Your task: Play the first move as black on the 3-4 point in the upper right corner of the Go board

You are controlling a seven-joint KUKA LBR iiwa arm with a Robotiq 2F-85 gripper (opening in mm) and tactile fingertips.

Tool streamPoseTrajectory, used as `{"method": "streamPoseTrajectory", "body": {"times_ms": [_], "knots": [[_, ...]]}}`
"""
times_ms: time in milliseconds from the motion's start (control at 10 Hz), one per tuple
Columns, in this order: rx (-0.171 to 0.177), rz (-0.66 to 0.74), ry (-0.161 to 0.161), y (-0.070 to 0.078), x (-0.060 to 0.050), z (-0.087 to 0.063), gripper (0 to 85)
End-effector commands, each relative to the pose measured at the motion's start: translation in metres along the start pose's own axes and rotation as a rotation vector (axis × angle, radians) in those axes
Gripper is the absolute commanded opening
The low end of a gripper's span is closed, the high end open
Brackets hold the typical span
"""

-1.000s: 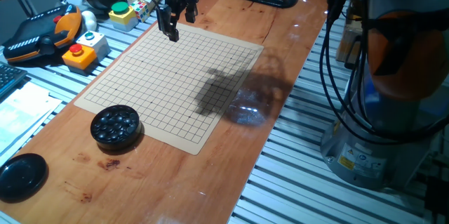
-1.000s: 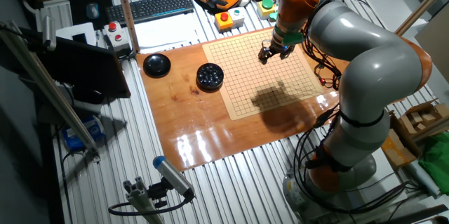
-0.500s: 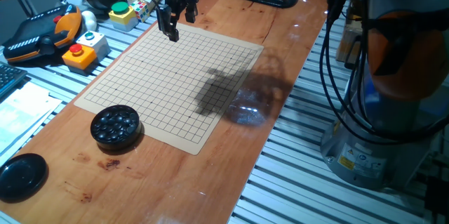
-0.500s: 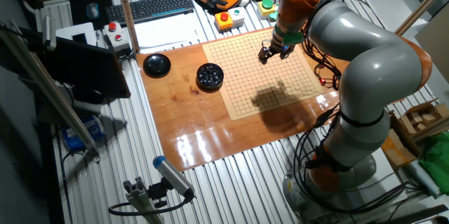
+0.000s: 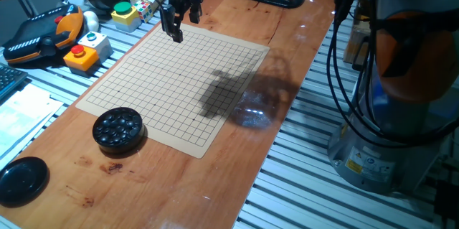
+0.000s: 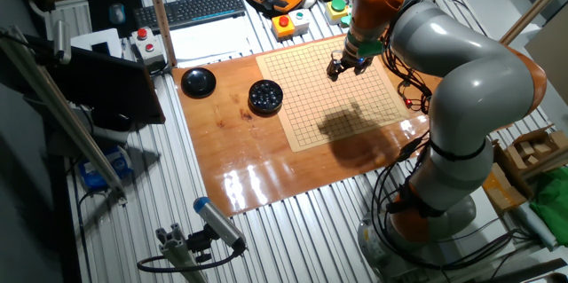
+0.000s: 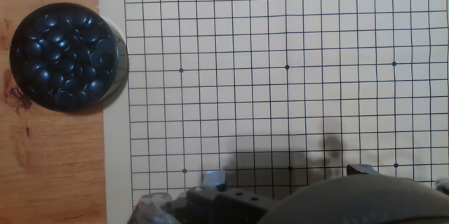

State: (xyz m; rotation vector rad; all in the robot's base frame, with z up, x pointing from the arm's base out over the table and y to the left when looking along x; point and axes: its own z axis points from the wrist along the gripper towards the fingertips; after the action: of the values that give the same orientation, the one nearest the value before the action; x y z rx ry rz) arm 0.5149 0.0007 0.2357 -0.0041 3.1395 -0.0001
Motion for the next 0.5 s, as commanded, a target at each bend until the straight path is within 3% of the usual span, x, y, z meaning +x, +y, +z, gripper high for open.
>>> {"method": "streamPoseTrajectory", "body": {"times_ms": [0,100,400], "knots": [[0.0,0.0,0.0,0.0,0.0,0.0,84.0],[0.013,0.026,-0.046,0.0005,0.0,-0.0008,0.7],[0.013,0.028,-0.041,0.0009,0.0,-0.0016,0.7]]}}
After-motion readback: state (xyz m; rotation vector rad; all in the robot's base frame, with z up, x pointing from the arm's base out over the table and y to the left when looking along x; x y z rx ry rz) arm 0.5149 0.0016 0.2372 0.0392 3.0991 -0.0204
